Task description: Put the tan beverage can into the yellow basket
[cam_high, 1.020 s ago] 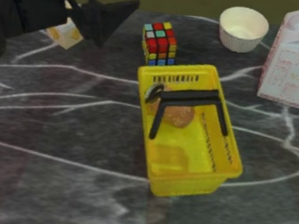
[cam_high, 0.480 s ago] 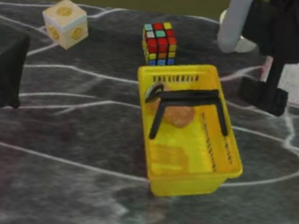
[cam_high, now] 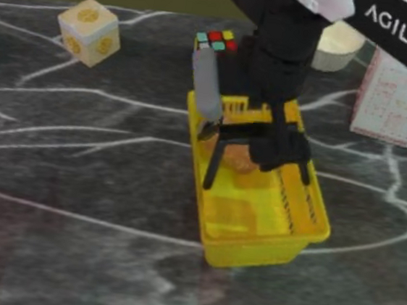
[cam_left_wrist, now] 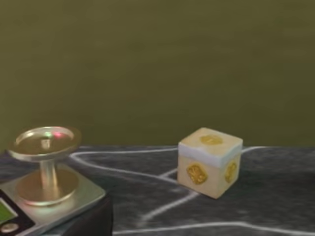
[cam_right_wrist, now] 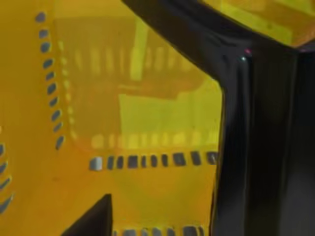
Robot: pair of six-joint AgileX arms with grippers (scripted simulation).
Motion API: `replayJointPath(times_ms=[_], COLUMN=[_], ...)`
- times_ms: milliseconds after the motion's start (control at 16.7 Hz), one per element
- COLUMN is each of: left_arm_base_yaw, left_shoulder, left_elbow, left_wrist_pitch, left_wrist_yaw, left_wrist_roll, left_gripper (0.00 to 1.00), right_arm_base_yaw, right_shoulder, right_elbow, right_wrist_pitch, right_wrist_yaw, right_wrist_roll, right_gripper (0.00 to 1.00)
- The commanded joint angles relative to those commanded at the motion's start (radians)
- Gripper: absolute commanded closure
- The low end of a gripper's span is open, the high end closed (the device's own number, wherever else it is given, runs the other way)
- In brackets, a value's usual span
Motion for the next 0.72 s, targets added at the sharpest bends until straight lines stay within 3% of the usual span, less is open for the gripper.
replayJointPath(times_ms=[180,720], left_arm_base_yaw=[0.005,0.005], left_shoulder=[-0.054,-0.054], left_elbow=[-0.036,-0.036], left_wrist_pitch=[-0.021,-0.021], left_wrist_yaw=[-0.035,-0.035], left_wrist_roll=[0.009,0.009], left_gripper=[0.00,0.00], right_arm_base_yaw=[0.015,0.016], right_shoulder=[0.050,0.040], right_elbow=[0.045,-0.036], right_wrist_pitch=[-0.034,0.036], right_wrist_yaw=[-0.001,-0.001], right_wrist_roll=[-0.025,-0.025], right_gripper=[0.00,0.00])
